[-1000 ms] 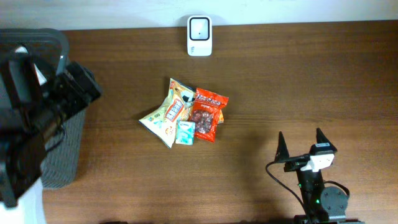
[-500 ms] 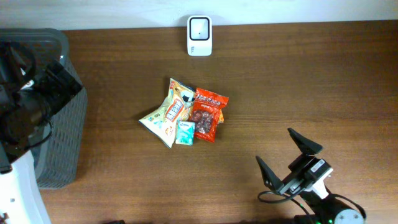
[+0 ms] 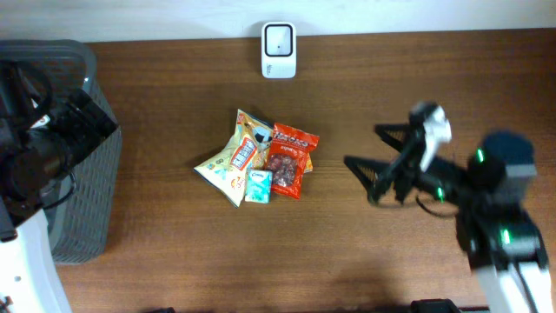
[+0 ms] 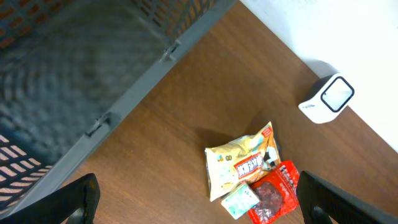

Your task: Scan the item barcode

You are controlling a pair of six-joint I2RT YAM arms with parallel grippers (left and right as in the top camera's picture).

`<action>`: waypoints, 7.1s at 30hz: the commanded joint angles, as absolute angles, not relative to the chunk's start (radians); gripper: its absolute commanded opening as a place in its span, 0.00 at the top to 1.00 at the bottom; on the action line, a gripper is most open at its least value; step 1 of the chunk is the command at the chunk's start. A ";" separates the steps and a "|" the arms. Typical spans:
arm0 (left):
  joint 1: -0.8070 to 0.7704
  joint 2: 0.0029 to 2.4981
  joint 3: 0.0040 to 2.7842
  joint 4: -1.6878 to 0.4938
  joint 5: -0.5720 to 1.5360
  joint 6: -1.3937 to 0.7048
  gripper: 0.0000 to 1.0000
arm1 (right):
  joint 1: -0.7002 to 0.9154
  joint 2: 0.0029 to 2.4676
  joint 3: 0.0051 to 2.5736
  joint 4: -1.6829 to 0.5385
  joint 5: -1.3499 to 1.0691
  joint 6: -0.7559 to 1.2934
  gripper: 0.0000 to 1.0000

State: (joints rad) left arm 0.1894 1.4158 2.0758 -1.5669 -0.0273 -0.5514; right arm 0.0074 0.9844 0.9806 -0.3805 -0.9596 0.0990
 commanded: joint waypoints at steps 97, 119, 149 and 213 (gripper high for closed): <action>0.195 1.414 2.075 -1.566 -0.022 -0.564 0.01 | 0.386 1.890 1.332 -0.854 0.675 0.581 0.95; 0.195 1.414 2.075 -1.566 -0.022 -0.564 0.01 | 0.377 1.870 1.705 -1.008 0.265 0.441 0.07; 0.195 1.414 2.075 -1.566 -0.022 -0.564 0.01 | 0.269 2.080 1.703 -1.105 -0.297 0.179 0.95; 0.195 1.414 2.075 -1.566 -0.022 -0.564 0.01 | 0.035 2.167 1.547 -0.818 -0.491 -0.080 0.00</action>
State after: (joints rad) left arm 0.1894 1.4158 2.0758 -1.5673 -0.0257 -0.5514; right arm 0.0257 2.1304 1.5612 -0.8345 -0.3855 -0.0273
